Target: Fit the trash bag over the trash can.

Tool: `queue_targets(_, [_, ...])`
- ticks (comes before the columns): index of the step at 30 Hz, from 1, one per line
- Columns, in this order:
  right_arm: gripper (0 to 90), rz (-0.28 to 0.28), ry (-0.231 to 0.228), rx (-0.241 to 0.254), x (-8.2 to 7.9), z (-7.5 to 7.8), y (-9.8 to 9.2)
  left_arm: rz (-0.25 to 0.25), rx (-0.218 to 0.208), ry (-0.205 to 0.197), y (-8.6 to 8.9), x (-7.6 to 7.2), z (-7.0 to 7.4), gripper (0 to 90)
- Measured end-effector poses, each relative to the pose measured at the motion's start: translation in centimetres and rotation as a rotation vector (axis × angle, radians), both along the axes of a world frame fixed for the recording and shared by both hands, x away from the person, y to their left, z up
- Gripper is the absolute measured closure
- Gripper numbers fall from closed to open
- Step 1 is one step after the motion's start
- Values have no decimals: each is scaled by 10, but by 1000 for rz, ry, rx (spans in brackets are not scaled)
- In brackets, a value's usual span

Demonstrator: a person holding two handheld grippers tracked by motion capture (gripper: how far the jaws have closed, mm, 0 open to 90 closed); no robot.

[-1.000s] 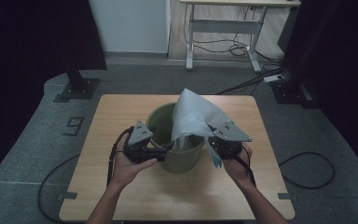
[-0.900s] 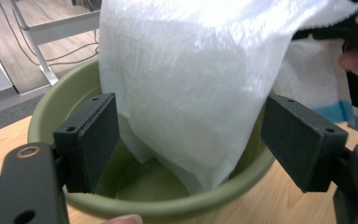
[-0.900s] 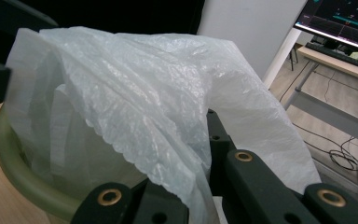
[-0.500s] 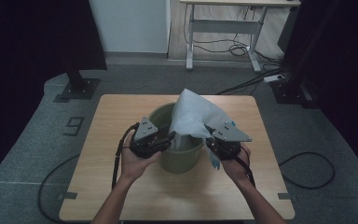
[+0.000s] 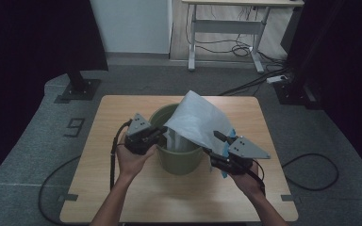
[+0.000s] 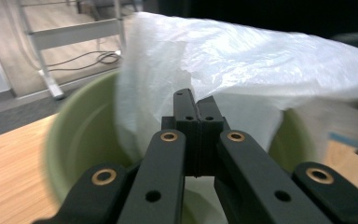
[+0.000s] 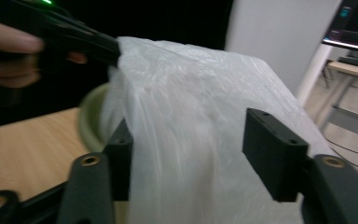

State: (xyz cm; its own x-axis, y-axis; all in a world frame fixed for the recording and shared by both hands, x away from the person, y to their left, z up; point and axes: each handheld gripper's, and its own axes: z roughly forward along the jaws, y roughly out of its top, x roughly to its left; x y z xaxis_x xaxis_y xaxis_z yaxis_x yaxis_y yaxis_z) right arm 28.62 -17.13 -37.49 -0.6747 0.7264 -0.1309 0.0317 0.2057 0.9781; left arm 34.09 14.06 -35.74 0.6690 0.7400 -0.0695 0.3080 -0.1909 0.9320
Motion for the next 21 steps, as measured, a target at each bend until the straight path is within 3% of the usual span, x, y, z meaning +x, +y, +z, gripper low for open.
queue_targets(3, [370, 28, -4, 27, -11, 0, -9, 38, -26, 14, 16, 4, 0, 900])
queue_targets(10, [340, -30, 15, 38, -22, -13, -39, 107, -63, 51, 51, 13, -3, 900])
queue_targets(16, [338, -138, 62, 24, -4, -30, -68, 126, -88, 67, 70, 20, -3, 900])
queue_targets(21, [338, -155, 108, -4, 18, -50, -75, 128, -93, 94, 80, 31, -8, 899])
